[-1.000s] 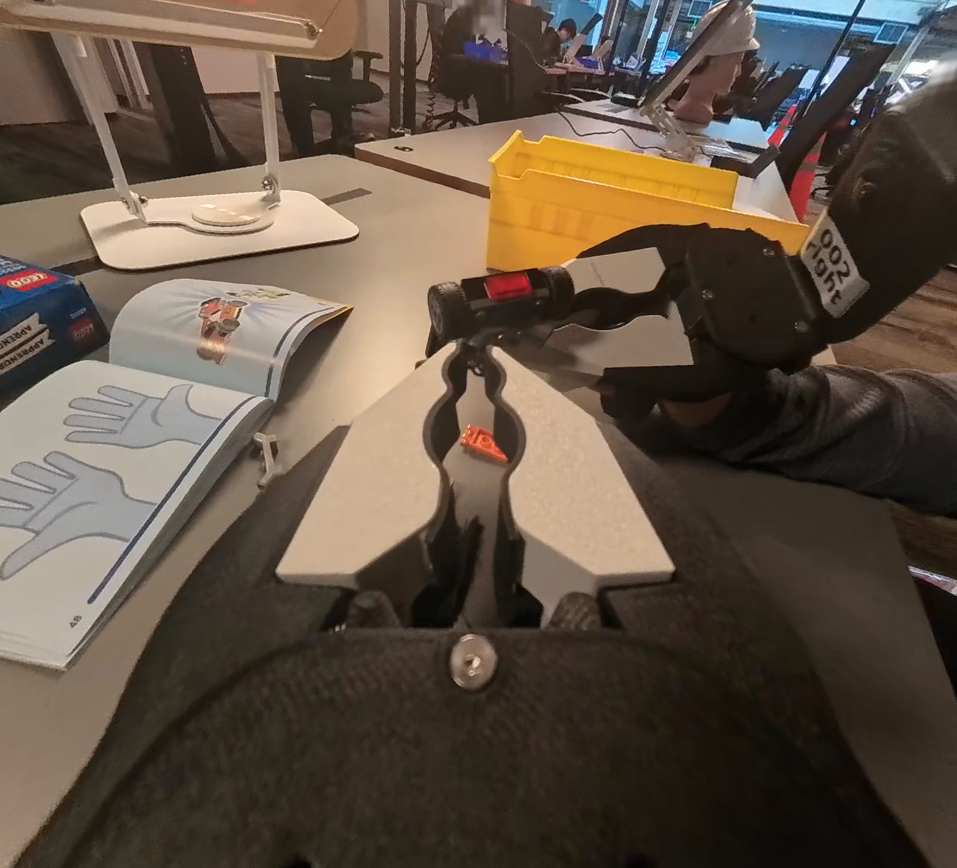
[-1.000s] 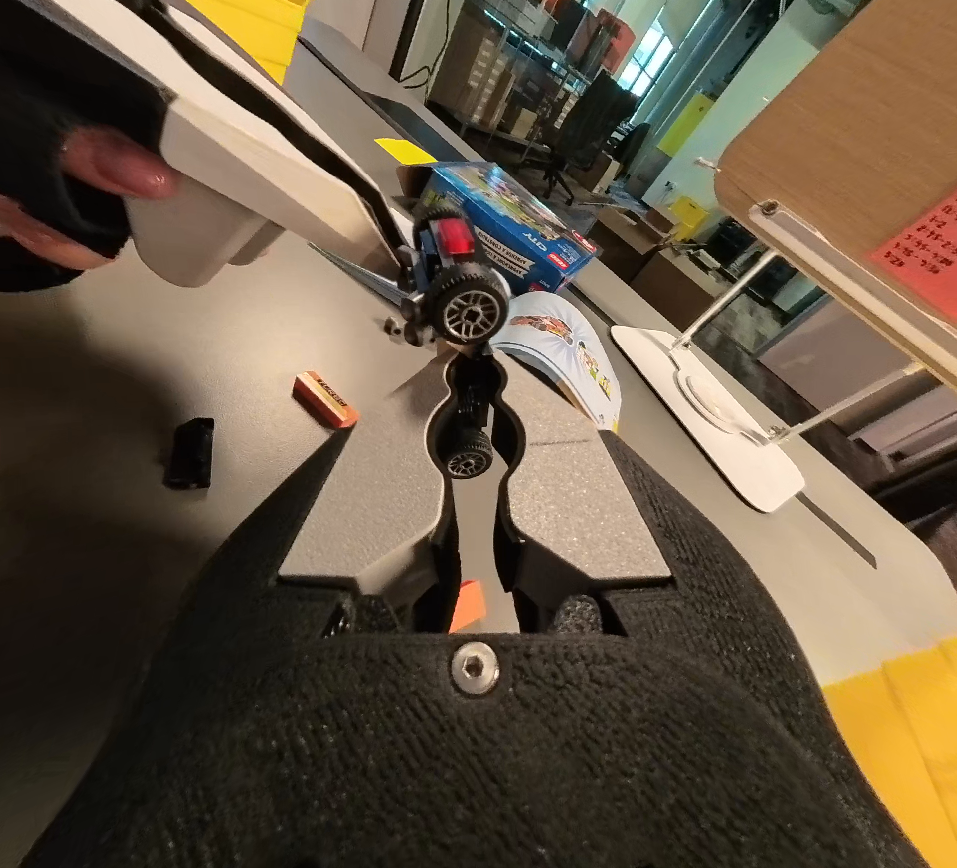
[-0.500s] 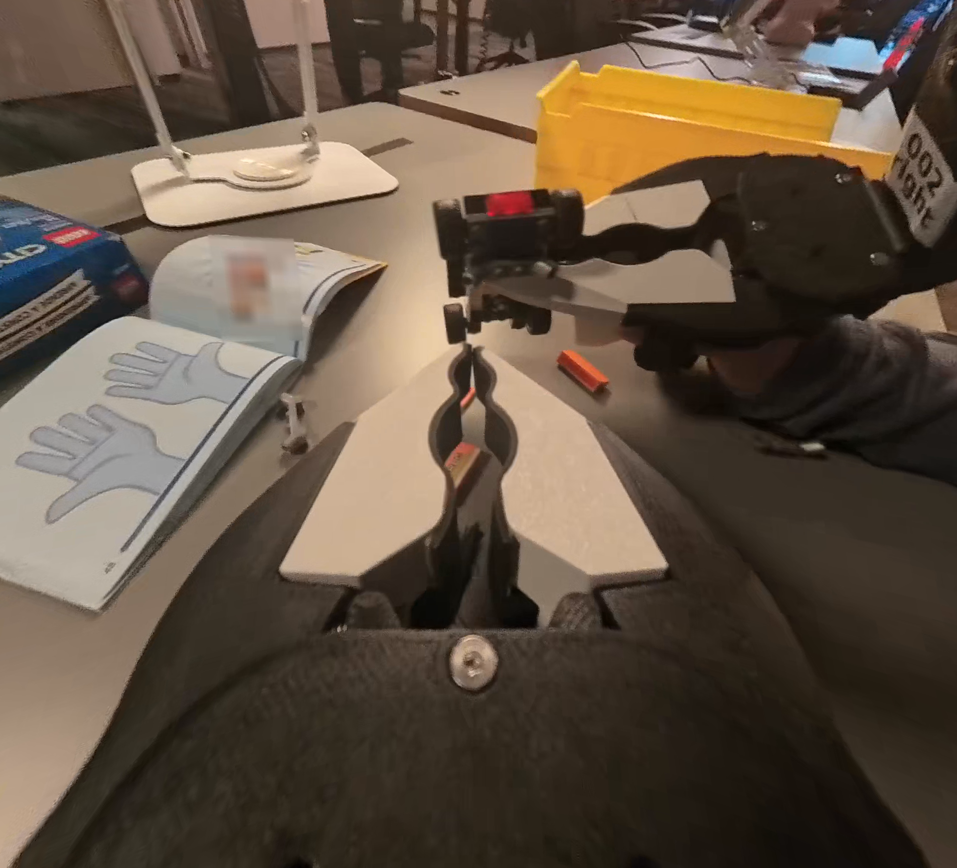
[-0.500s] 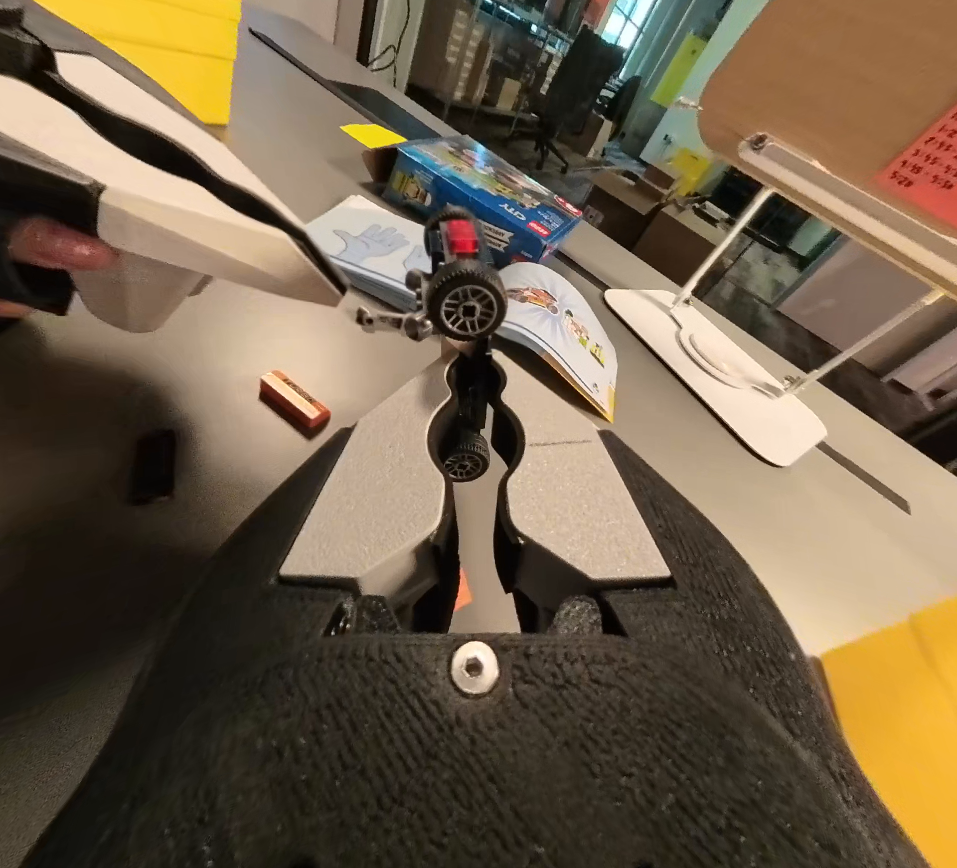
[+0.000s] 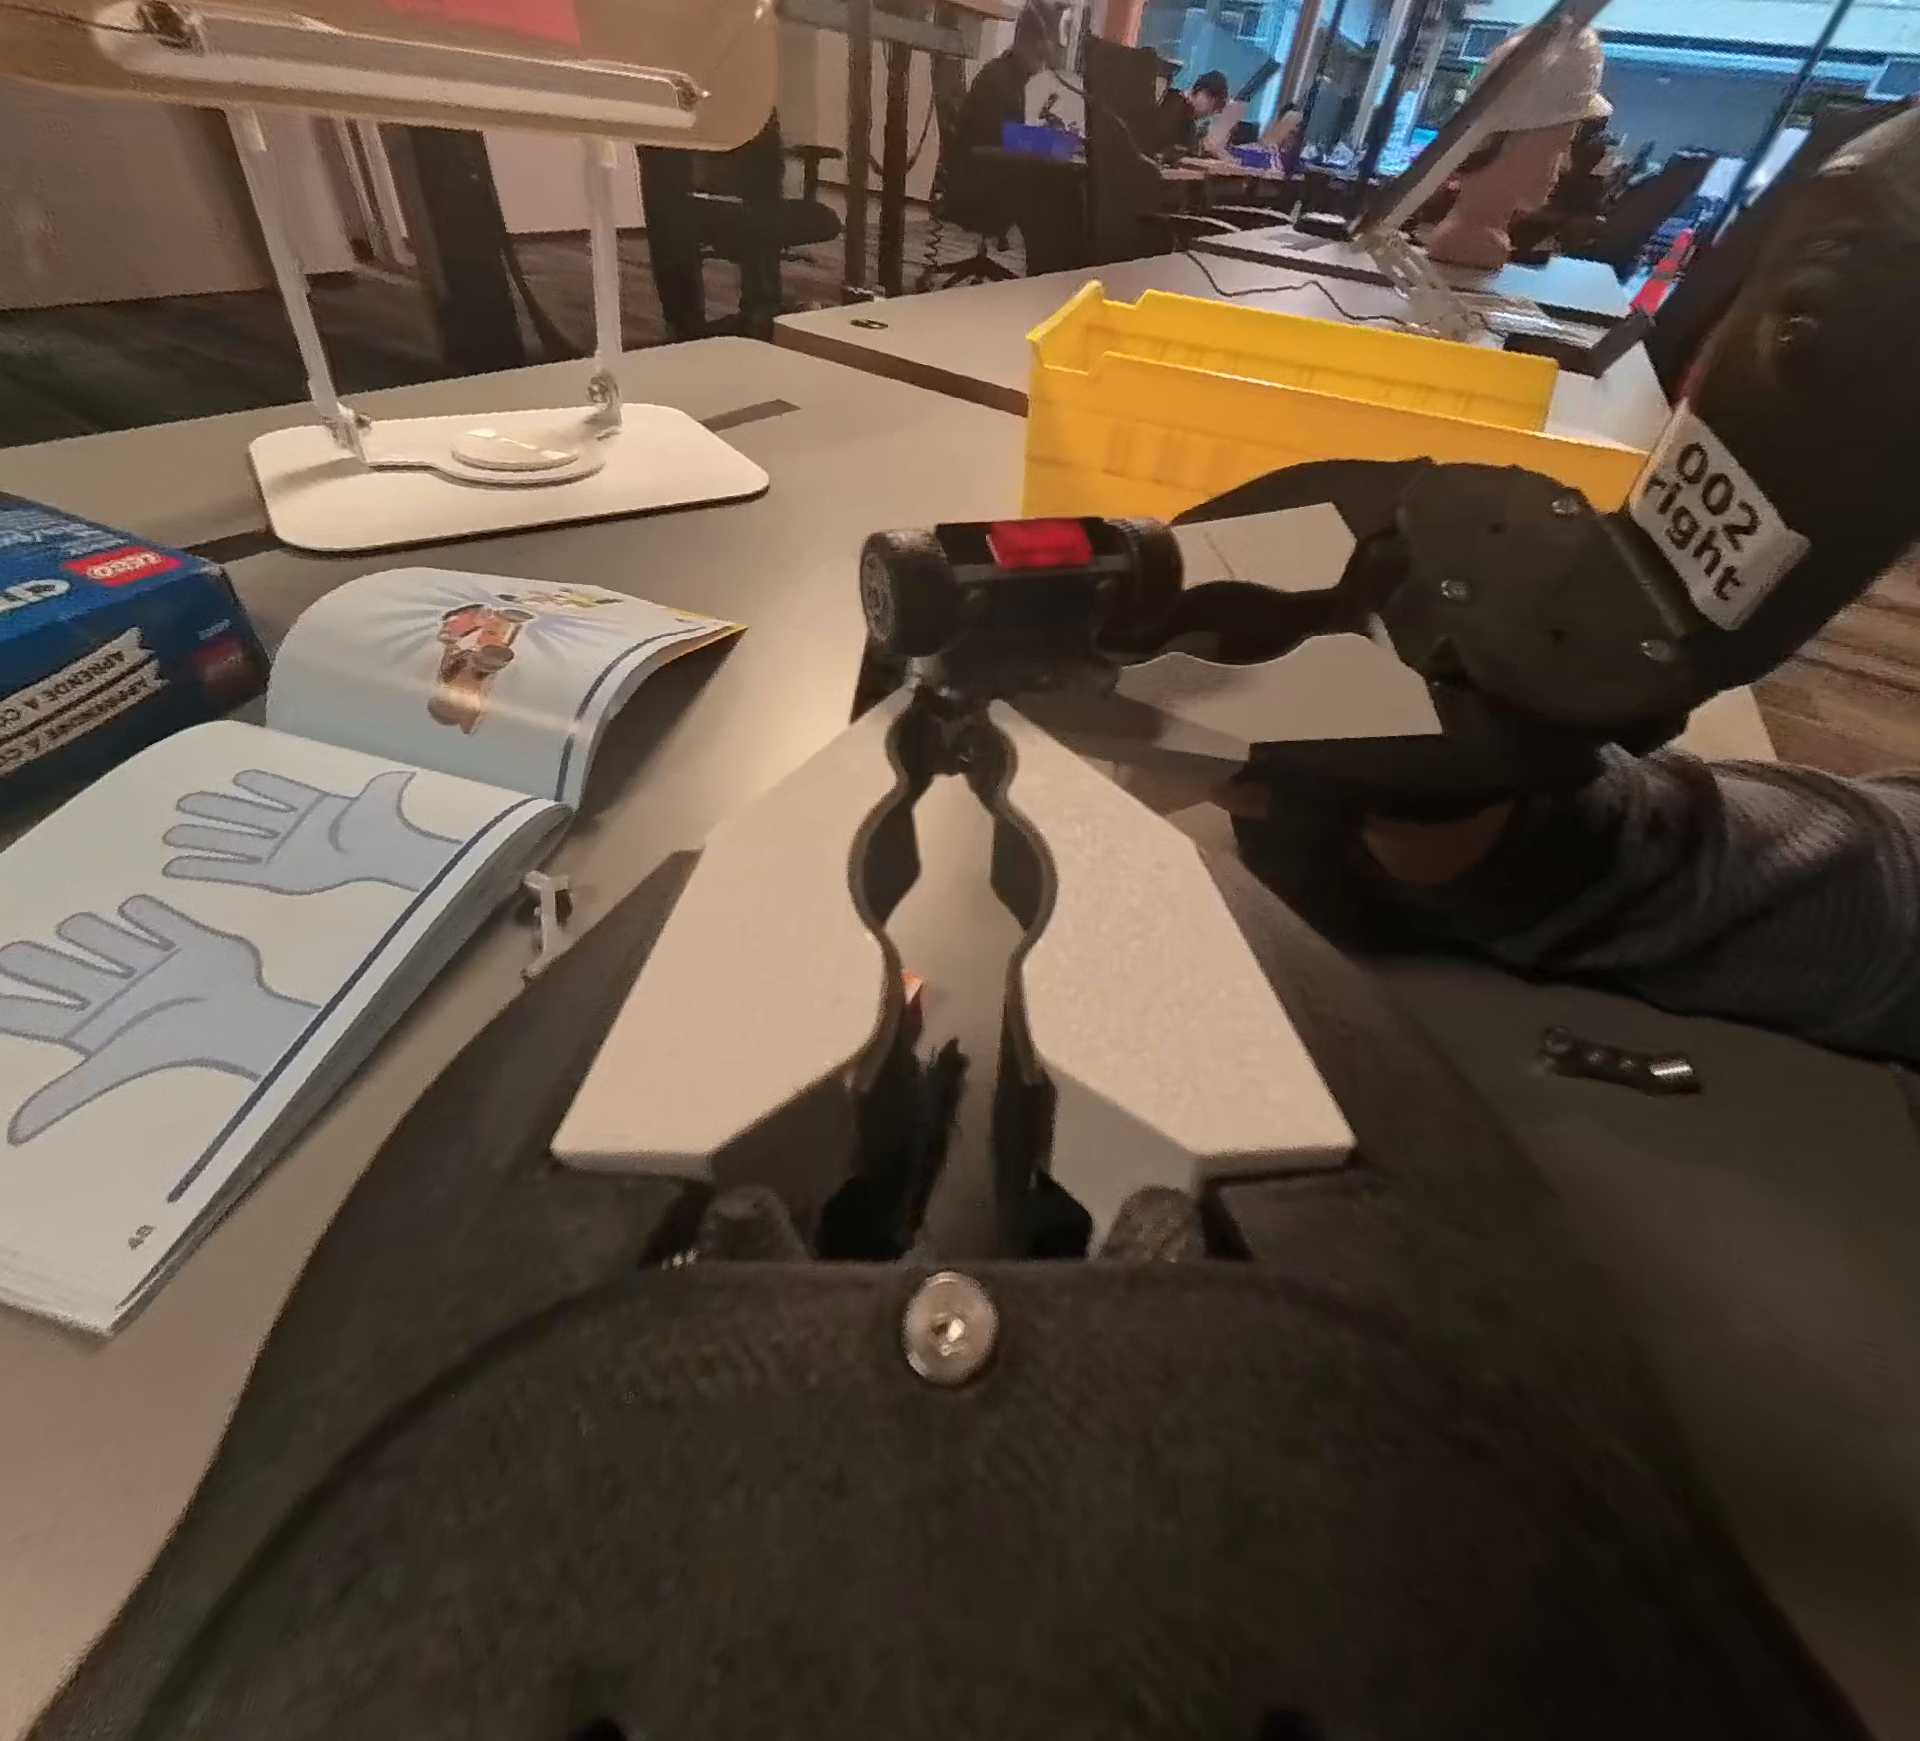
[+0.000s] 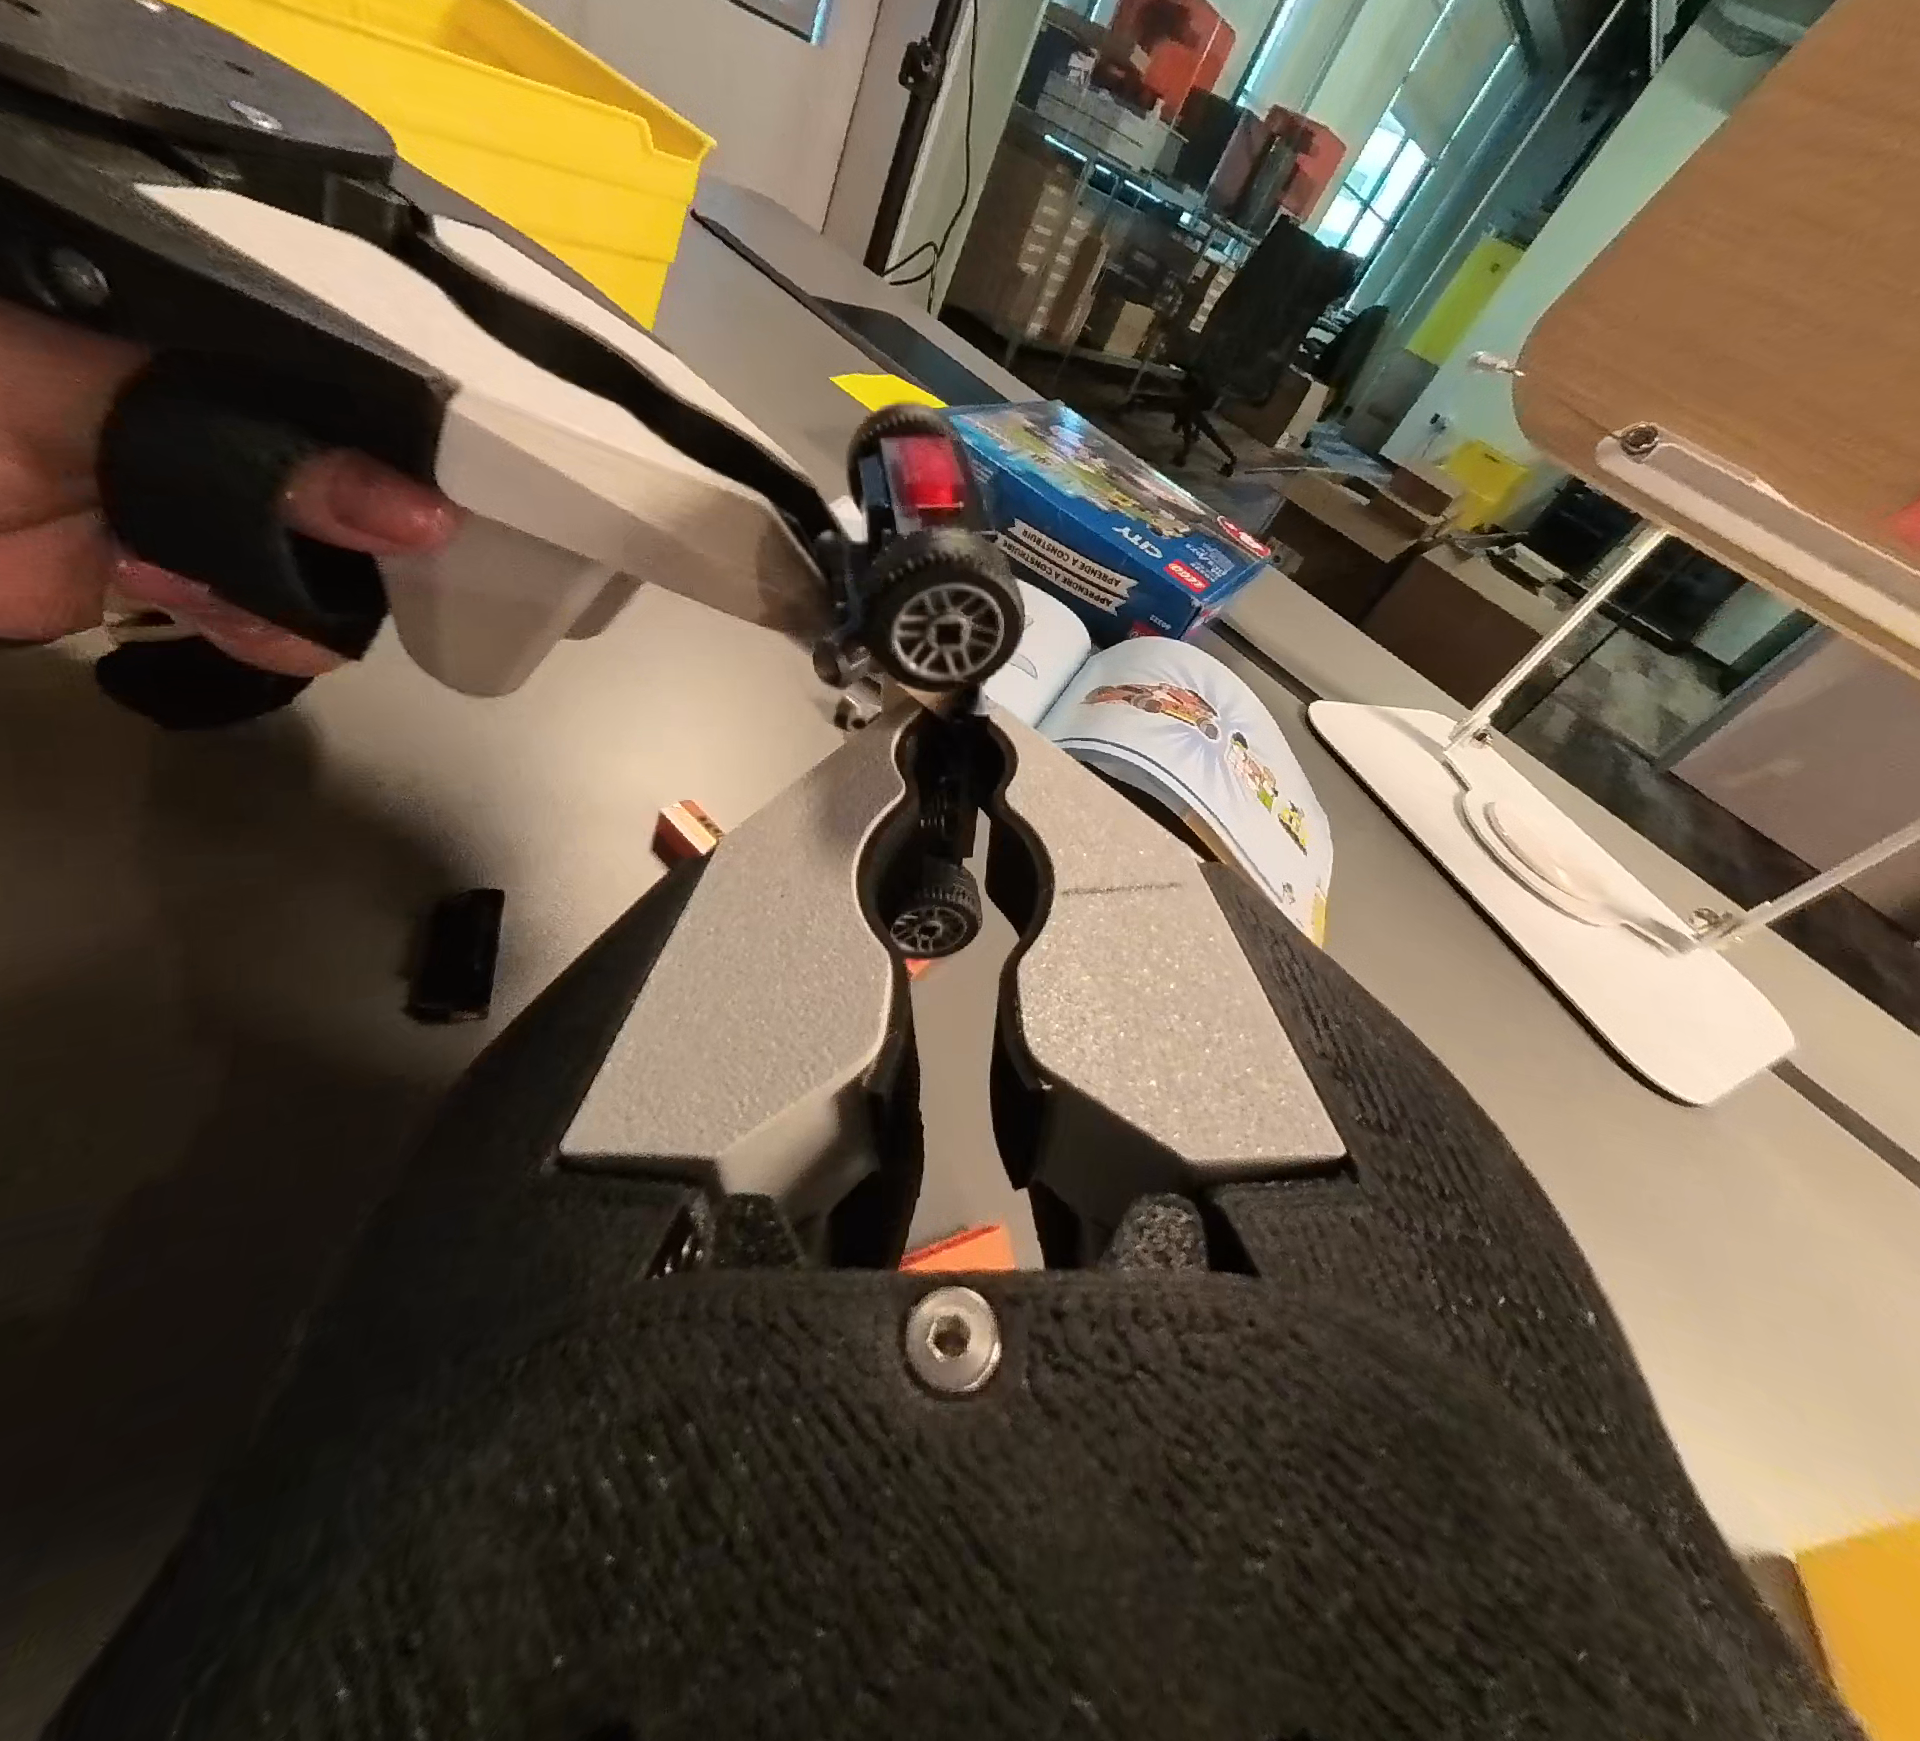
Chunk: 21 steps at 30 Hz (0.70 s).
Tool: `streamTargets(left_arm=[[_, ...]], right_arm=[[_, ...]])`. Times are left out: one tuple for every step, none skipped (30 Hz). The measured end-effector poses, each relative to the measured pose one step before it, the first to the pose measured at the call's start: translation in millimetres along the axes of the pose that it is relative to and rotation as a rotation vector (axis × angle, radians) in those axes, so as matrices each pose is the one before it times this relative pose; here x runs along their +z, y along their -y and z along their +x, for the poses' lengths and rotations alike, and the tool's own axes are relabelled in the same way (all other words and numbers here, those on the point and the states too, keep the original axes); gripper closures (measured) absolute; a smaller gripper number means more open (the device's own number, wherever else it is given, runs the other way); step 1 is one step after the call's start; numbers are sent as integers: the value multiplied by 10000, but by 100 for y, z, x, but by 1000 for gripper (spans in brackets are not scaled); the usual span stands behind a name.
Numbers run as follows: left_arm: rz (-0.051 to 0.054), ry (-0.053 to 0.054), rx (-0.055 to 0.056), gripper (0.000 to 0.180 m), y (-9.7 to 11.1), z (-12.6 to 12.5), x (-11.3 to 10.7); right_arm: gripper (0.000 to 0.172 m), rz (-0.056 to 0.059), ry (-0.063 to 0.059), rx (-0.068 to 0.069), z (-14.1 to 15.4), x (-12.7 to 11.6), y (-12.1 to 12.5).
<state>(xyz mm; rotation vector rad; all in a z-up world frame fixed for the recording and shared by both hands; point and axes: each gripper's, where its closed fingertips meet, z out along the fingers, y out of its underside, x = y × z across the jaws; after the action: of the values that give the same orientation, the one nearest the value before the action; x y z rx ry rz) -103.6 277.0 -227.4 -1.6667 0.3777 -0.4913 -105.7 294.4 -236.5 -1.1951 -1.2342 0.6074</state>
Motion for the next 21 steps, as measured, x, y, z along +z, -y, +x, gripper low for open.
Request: streamTargets(left_arm=[[-80, 4, 62, 176, -38, -29, -10], [-84, 34, 142, 177, -82, 6, 16], [-79, 74, 194, 177, -54, 25, -13], [-68, 105, 294, 177, 0, 43, -17], [-102, 104, 323, 177, -48, 40, 2], [-68, 121, 273, 177, -16, -10, -32], [-9, -24, 217, 177, 45, 182, -86], [410, -1050, 277, 177, 770, 2021, -342], [-38, -133, 412, 178, 218, 1319, 106], [-438, 485, 1160, 177, -416, 508, 354], [-439, 502, 1184, 177, -366, 181, 339], [-333, 395, 604, 177, -375, -140, 315], [-379, 169, -11, 176, -735, -234, 320], [-393, 109, -229, 176, -924, -428, 244], [-405, 259, -203, 176, -967, -785, 144], [-360, 275, -166, 176, -842, -811, 112], [-265, 101, -184, 175, -647, -495, 90], [-201, 24, -213, 175, -474, -312, 83], [-157, -75, -170, 175, -355, -91, 82], [-87, -97, -138, 168, -187, -8, 73], [-89, -114, -101, 159, -156, 44, 64]], right_arm=[[168, -53, -35, -27, 10, 28, -64], [168, -74, -58, -91, 35, 20, -103], [168, -24, -50, -67, 36, -11, -29], [168, -29, -80, -71, 55, -25, 7], [168, -27, -100, -119, 49, -35, 7], [168, -28, -132, -44, 117, -38, 17], [169, -385, -617, 50, 965, 34, -617], [169, -871, -436, -48, 1269, 351, -1700], [169, 23, -57, 616, 951, 61, -224], [169, 583, 91, 641, 551, -305, 683], [169, -32, -31, 212, 274, -97, -100], [169, -22, -8, -205, -170, -7, -18], [169, 17, -15, -364, -397, -11, 78], [169, -11, 52, -230, -445, 34, 80], [169, 32, 57, -123, -311, 36, 113], [169, 90, 9, -64, -99, 4, 141], [169, 101, -5, 31, 48, -36, 133], [169, 54, -43, 71, 152, -62, 57], [169, 38, -35, 58, 129, -52, 16], [169, 58, 5, 42, 51, -43, 80], [169, 71, 13, 8, -22, -46, 111]])
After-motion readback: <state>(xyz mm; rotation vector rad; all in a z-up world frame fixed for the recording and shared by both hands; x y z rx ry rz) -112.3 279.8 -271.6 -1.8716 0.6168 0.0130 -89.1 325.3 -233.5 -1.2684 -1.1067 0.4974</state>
